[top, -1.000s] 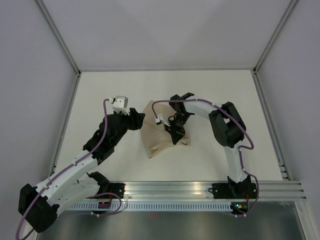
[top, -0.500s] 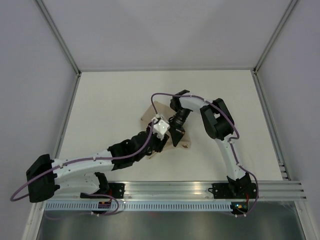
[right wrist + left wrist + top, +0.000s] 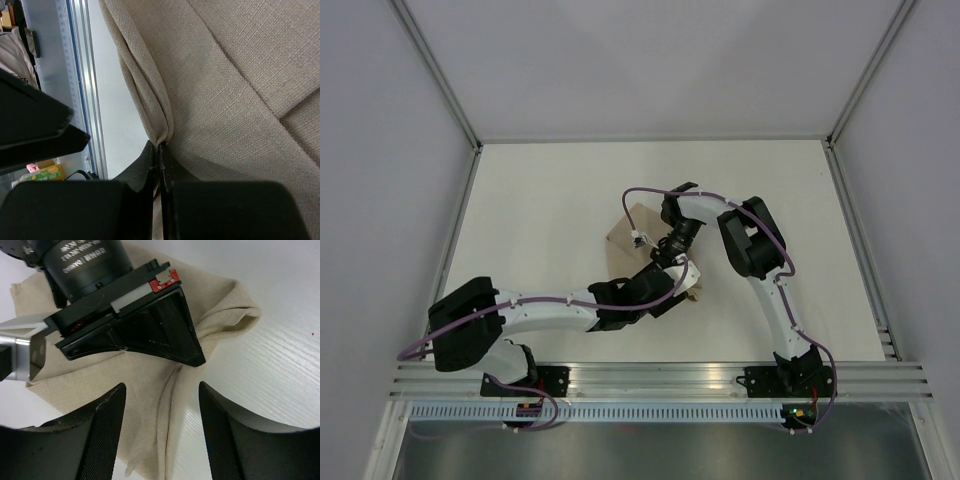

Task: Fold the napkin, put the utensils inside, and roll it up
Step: Roll the napkin with the utensil

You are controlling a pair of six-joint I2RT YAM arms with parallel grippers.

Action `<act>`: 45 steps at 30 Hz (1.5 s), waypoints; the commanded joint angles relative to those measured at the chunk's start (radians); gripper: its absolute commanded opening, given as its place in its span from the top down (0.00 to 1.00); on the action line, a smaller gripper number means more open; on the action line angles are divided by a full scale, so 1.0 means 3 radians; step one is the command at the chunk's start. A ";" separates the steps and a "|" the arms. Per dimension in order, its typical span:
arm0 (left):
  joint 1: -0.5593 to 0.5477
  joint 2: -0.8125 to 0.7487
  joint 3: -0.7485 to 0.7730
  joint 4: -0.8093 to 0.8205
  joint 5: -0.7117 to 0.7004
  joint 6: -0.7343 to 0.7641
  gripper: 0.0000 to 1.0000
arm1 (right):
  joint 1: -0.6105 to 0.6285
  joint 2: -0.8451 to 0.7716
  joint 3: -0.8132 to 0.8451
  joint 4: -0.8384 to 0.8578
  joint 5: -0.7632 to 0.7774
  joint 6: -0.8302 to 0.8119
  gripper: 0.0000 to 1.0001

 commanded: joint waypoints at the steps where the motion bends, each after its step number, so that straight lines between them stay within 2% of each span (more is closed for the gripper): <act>1: 0.0004 0.0129 0.0122 -0.0072 0.0164 0.0196 0.34 | 0.0026 0.0217 -0.0028 0.0196 0.0356 -0.0205 0.99; 7: 0.0132 0.0231 0.0086 -0.0144 0.0527 0.0120 0.34 | 0.0005 0.0212 -0.0053 0.0206 0.0366 -0.0200 0.99; 17: 0.0270 0.0389 0.0076 -0.0093 0.0609 0.0145 0.34 | -0.0015 0.0222 -0.0063 0.0232 0.0351 -0.0180 0.99; 22: 0.0346 0.0395 -0.0036 0.0126 0.0624 0.0089 0.37 | -0.0031 0.0227 -0.0068 0.0247 0.0341 -0.0159 0.99; 29: 0.0500 0.0262 -0.0195 0.0342 0.0818 0.0002 0.59 | -0.0066 0.0207 -0.0104 0.0262 0.0336 -0.0129 0.99; 34: 0.0551 0.0287 -0.0231 0.0372 0.0931 -0.0054 0.67 | -0.0097 0.0212 -0.0109 0.0267 0.0315 -0.0108 0.99; 38: 0.0617 0.0308 -0.0221 0.0367 0.1155 -0.0115 0.83 | -0.0117 0.0187 -0.0109 0.0298 0.0285 -0.0042 0.99; 41: 0.0750 0.0277 -0.0210 0.0332 0.1426 -0.0207 0.91 | -0.0153 0.0121 -0.0125 0.0303 0.0218 -0.0011 0.95; 45: 0.1062 0.0272 -0.0185 0.0260 0.2081 -0.0371 0.96 | -0.0219 -0.0038 -0.0171 0.0318 0.0081 0.0025 0.79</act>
